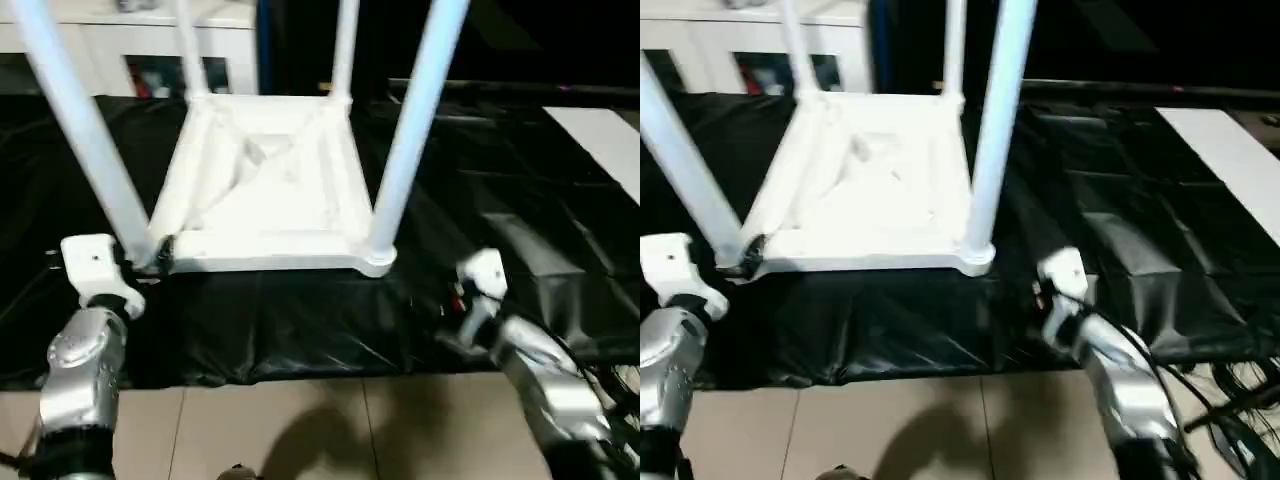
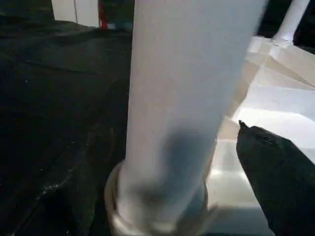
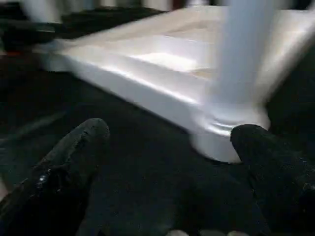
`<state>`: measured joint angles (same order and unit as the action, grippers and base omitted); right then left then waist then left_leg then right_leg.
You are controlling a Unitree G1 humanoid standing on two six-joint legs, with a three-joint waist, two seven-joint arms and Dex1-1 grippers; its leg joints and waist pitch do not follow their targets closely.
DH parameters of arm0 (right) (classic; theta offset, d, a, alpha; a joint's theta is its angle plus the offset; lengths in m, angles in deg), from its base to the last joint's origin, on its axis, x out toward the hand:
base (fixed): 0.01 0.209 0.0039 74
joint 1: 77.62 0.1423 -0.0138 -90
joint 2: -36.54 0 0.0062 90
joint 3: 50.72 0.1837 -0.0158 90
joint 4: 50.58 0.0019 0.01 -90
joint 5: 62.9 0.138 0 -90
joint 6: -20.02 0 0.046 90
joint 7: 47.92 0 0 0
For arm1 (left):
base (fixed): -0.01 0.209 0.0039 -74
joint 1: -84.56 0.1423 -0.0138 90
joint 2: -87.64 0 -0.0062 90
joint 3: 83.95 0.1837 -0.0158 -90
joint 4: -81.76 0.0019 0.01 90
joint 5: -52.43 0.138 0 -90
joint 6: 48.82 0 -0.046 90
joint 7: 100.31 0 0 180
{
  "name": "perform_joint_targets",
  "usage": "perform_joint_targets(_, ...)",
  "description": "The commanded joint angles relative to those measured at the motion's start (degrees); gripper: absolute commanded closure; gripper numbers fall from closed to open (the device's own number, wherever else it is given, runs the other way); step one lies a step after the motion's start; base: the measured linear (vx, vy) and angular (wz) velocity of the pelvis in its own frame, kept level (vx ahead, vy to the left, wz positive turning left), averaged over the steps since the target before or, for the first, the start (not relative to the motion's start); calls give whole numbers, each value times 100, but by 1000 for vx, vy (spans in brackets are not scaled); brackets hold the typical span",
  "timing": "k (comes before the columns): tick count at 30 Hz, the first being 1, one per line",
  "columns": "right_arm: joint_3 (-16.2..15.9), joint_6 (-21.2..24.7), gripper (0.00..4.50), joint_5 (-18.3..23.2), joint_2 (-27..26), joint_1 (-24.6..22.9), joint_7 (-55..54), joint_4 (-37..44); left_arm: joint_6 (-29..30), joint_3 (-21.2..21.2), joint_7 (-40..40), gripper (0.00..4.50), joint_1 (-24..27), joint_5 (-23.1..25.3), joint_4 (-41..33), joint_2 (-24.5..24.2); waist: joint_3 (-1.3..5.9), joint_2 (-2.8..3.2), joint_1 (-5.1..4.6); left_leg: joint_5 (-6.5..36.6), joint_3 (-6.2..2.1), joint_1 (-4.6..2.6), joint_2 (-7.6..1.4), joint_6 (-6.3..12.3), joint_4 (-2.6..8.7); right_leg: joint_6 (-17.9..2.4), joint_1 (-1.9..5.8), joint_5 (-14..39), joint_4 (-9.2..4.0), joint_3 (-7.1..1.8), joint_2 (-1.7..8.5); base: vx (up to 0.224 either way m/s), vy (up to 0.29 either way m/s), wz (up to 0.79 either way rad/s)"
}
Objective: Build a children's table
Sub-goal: Flip table
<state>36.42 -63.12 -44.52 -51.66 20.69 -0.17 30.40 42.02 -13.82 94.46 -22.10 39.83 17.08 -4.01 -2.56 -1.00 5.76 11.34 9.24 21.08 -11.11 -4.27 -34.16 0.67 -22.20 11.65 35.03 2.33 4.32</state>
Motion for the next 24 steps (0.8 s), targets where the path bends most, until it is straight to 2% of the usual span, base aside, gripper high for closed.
perform_joint_targets(1,-65,176,0,112,43,8,117,316,-116,-58,-4,4,-113,21,172,-64,313,81,24,1160,-59,-42,-173,179,486,-1041,235,285,-360,-185,306,0,0,0)
perform_joint_targets(2,-118,282,0,55,-43,111,51,335,-204,-106,95,30,-245,-90,335,-87,309,99,22,1200,-54,-54,-174,140,485,-1069,216,344,-370,-188,307,0,0,0)
perform_joint_targets(6,-231,461,0,95,-256,357,-21,228,-246,-135,218,63,-394,-220,478,-105,313,113,12,1320,-50,-80,-186,1,492,-1214,198,378,-350,-191,319,0,0,0)
perform_joint_targets(10,-473,586,0,83,-444,646,86,-9,-186,-101,236,97,-470,-230,564,-115,325,128,16,1207,-44,-76,-176,-30,481,-1263,207,138,-321,-189,319,0,0,0)
perform_joint_targets(11,-592,657,0,103,-488,722,253,-45,-173,-84,265,117,-485,-246,582,-107,325,130,18,1206,-48,-74,-182,-34,484,-1265,214,99,-313,-186,321,0,0,0)
perform_joint_targets(13,-747,742,0,105,-563,835,462,-116,-131,-47,273,123,-490,-253,593,-102,330,111,28,1166,-51,-66,-186,-2,484,-1300,223,21,-296,-183,332,0,0,0)
perform_joint_targets(15,-849,745,0,67,-640,947,569,-228,-42,-13,206,154,-484,-224,592,-116,325,111,37,1165,-53,-65,-195,-4,490,-1298,220,5,-296,-185,342,0,0,0)
perform_joint_targets(19,-945,749,0,71,-683,1079,696,-356,118,-24,182,174,-490,-261,600,-126,324,106,64,1170,-43,-80,-195,-48,489,-1296,217,32,-298,-189,345,0,0,0)
perform_joint_targets(20,-950,754,0,72,-696,1107,707,-389,153,-23,224,200,-502,-290,618,-133,319,122,78,1193,-46,-80,-195,-64,497,-1279,217,63,-302,-190,346,0,0,0)
perform_joint_targets(21,-952,745,0,65,-696,1112,707,-398,167,-26,221,207,-503,-296,614,-130,323,116,84,1193,-46,-80,-193,-79,497,-1271,219,63,-299,-192,348,0,0,0)
perform_joint_targets(24,-960,677,0,-1,-701,1164,731,-502,290,-55,199,215,-505,-358,575,-105,319,116,83,1263,-44,-83,-191,-109,501,-1264,215,178,-308,-194,353,0,0,0)
